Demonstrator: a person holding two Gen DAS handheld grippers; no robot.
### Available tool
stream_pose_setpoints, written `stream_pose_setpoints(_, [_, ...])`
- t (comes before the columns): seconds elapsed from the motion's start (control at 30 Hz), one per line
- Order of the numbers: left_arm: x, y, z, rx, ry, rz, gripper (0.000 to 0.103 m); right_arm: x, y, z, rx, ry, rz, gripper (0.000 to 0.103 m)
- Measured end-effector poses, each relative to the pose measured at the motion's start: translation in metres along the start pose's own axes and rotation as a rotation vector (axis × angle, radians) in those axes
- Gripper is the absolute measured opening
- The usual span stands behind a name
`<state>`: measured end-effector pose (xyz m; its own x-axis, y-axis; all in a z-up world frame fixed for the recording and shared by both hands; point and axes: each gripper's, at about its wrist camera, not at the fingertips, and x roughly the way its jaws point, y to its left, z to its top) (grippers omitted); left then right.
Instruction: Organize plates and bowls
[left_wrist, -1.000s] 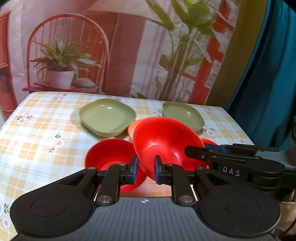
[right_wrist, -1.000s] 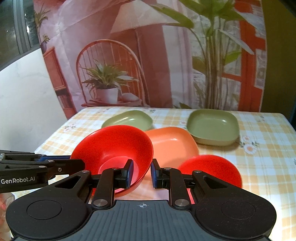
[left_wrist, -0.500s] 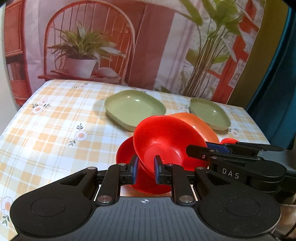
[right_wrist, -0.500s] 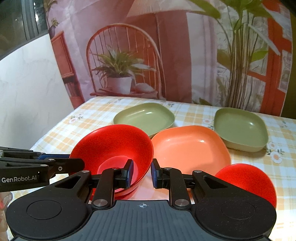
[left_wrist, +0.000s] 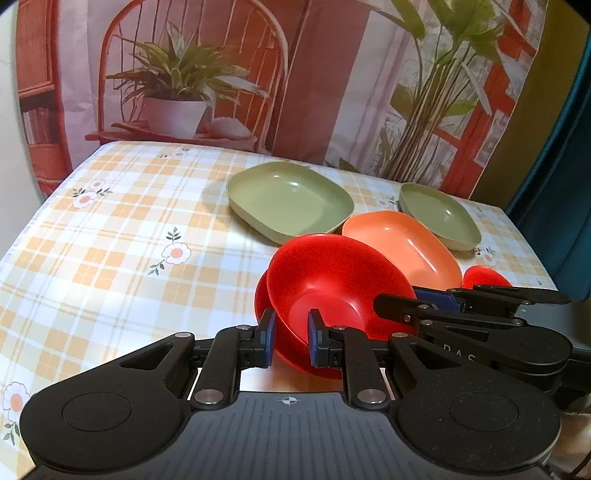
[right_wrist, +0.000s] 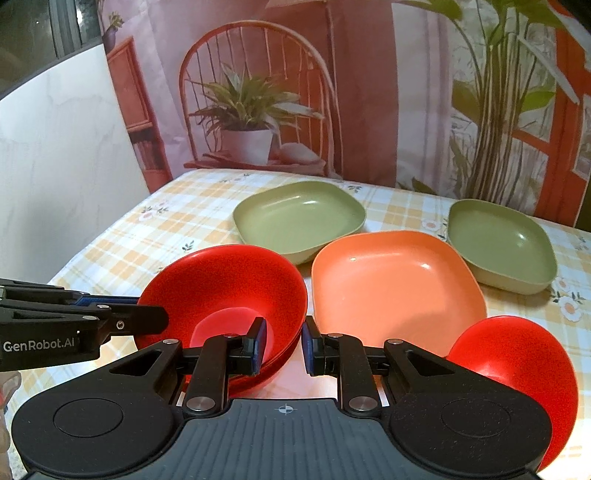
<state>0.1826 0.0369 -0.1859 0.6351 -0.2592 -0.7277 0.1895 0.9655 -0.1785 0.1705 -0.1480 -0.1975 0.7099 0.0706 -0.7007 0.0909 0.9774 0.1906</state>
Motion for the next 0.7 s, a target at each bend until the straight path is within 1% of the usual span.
stream_pose_setpoints(0.23, [0.0034, 0.0021, -0.0017, -0.011, 0.01, 0.002, 0.019, 0.0013, 0.0024, 0.0005, -0.019, -0.004, -0.004, 0.021])
stream_pose_setpoints(0.47, [0.0046, 0.0041, -0.003, -0.024, 0.016, 0.02, 0.019, 0.0023, 0.0043, -0.0012, -0.028, -0.003, -0.01, 0.023])
stream_pose_setpoints(0.7, [-0.0003, 0.0039, 0.0, -0.034, 0.0, 0.045, 0.02, -0.0061, 0.0022, -0.0014, -0.02, -0.02, -0.015, 0.023])
